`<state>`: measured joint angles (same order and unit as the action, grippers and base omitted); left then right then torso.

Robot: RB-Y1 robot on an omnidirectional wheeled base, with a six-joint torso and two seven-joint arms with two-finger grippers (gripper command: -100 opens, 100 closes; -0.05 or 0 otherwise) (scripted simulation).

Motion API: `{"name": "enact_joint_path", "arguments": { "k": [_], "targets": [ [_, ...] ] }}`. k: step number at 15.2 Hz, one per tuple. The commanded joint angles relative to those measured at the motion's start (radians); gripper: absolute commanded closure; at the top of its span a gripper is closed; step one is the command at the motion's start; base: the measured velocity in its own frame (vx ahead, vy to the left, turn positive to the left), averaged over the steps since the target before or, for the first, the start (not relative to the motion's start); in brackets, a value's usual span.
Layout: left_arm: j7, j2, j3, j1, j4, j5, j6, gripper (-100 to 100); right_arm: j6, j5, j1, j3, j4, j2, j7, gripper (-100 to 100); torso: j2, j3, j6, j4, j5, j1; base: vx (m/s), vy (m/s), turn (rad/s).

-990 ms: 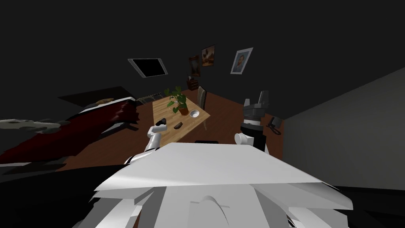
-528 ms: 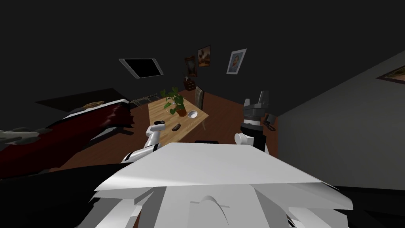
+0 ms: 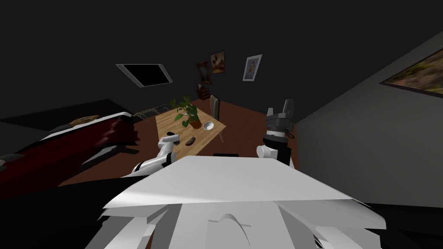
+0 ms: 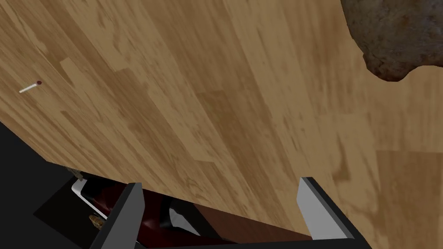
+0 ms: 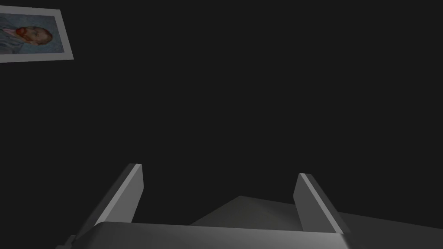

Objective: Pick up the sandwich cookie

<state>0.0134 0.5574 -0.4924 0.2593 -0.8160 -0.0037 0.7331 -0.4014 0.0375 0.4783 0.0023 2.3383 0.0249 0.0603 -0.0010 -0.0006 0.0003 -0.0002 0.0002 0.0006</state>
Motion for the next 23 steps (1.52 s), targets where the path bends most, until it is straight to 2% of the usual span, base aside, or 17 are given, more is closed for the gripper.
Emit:
{"name": "enact_joint_path", "arguments": {
  "k": [1, 2, 4, 5, 7, 8, 10, 11, 12, 13, 14, 15, 16, 19, 20, 22, 23],
  "targets": [
    [-0.002, 0.005, -0.005, 0.011, 0.042, 0.002, 0.033, -100, 0.0, 0.0, 0.0, 0.0, 0.0, 0.0, 0.0, 0, 0.0, 0.0, 0.0, 0.0, 0.0, 0.0, 0.002, 0.016, -0.054],
    [-0.003, 0.019, -0.017, 0.039, 0.067, 0.011, 0.067, -100, 0.0, 0.0, 0.0, 0.0, 0.0, 0.0, 0.0, 0, 0.0, 0.0, -0.001, 0.0, 0.0, 0.0, -0.002, 0.012, -0.099],
    [-0.003, 0.019, -0.017, 0.039, 0.099, 0.011, 0.081, -100, 0.0, 0.0, 0.0, 0.0, 0.0, 0.0, 0.0, 0, 0.0, 0.0, 0.0, 0.0, 0.0, 0.0, -0.002, 0.012, -0.089],
    [-0.005, 0.032, -0.029, 0.064, 0.143, 0.019, 0.113, -100, 0.0, 0.0, 0.0, 0.0, 0.0, 0.0, 0.0, 0, 0.0, 0.0, 0.0, 0.0, 0.0, 0.0, -0.003, 0.008, -0.133],
    [-0.005, 0.032, -0.029, 0.064, 0.153, 0.019, 0.127, -100, 0.0, 0.0, 0.0, 0.0, 0.0, 0.0, 0.0, 0, 0.0, 0.0, 0.0, 0.0, 0.0, 0.0, -0.003, 0.011, -0.104],
    [-0.006, 0.043, -0.039, 0.089, 0.203, 0.027, 0.155, -100, 0.0, 0.0, 0.0, 0.0, 0.0, 0.0, 0.0, 0, 0.001, 0.0, -0.001, 0.0, 0.0, 0.0, -0.002, 0.01, -0.094],
    [-0.006, 0.043, -0.039, 0.089, 0.203, 0.027, 0.17, -100, 0.0, 0.0, 0.0, 0.0, 0.0, 0.0, 0.0, 0, 0.001, 0.0, 0.0, 0.0, 0.0, 0.0, -0.001, 0.011, -0.075],
    [-0.007, 0.054, -0.048, 0.111, 0.248, 0.035, 0.204, -100, 0.0, 0.0, 0.0, 0.0, 0.0, 0.0, 0.0, 0, 0.001, 0.0, -0.001, 0.0, 0.0, 0.0, -0.001, 0.009, -0.1],
    [-0.007, 0.054, -0.048, 0.111, 0.248, 0.035, 0.21, -100, 0.0, 0.0, 0.0, 0.0, 0.0, 0.0, 0.0, 0, 0.001, 0.0, 0.0, 0.0, 0.0, 0.0, -0.001, 0.011, -0.114],
    [-0.008, 0.065, -0.055, 0.131, 0.275, 0.042, 0.247, -100, 0.0, 0.0, 0.0, 0.0, 0.0, 0.0, 0.0, 0, 0.0, 0.0, 0.0, 0.0, 0.0, 0.0, -0.002, 0.013, -0.157],
    [-0.008, 0.065, -0.055, 0.131, 0.293, 0.042, 0.247, -100, 0.0, 0.0, 0.0, 0.0, 0.0, 0.0, 0.0, 0, 0.0, 0.0, 0.0, 0.0, 0.0, 0.0, -0.001, 0.015, -0.125],
    [-0.009, 0.075, -0.062, 0.15, 0.33, 0.048, 0.279, -100, 0.0, 0.0, 0.0, 0.0, 0.0, 0.0, 0.0, 0, 0.0, 0.0, 0.0, 0.0, 0.0, 0.0, 0.002, 0.015, -0.097],
    [-0.009, 0.075, -0.062, 0.15, 0.332, 0.048, 0.28, -100, 0.0, 0.0, 0.0, 0.0, 0.0, 0.0, 0.0, 0, 0.0, 0.0, 0.0, 0.0, 0.0, 0.0, 0.002, 0.015, -0.082],
    [-0.011, 0.093, -0.072, 0.182, 0.399, 0.06, 0.336, -100, 0.0, 0.0, 0.0, 0.0, 0.0, 0.0, 0.0, 0, 0.0, 0.0, -0.001, 0.0, 0.0, 0.0, 0.0, 0.014, -0.097],
    [-0.011, 0.093, -0.072, 0.182, 0.399, 0.06, 0.336, -100, 0.0, 0.0, 0.0, 0.0, 0.0, 0.0, 0.0, 0, 0.0, 0.0, 0.0, 0.0, 0.0, 0.0, -0.001, 0.013, -0.077],
    [-0.012, 0.109, -0.079, 0.205, 0.45, 0.069, 0.378, -100, 0.0, 0.0, 0.0, 0.0, 0.0, 0.0, 0.0, 0, 0.0, 0.0, 0.0, 0.0, 0.0, 0.0, 0.002, 0.013, -0.101],
    [-0.012, 0.109, -0.079, 0.205, 0.45, 0.069, 0.378, -100, 0.0, 0.0, 0.0, 0.0, 0.0, 0.0, 0.0, 0, 0.0, 0.0, 0.0, 0.0, 0.0, 0.0, 0.005, 0.015, -0.079]
  ]
}}
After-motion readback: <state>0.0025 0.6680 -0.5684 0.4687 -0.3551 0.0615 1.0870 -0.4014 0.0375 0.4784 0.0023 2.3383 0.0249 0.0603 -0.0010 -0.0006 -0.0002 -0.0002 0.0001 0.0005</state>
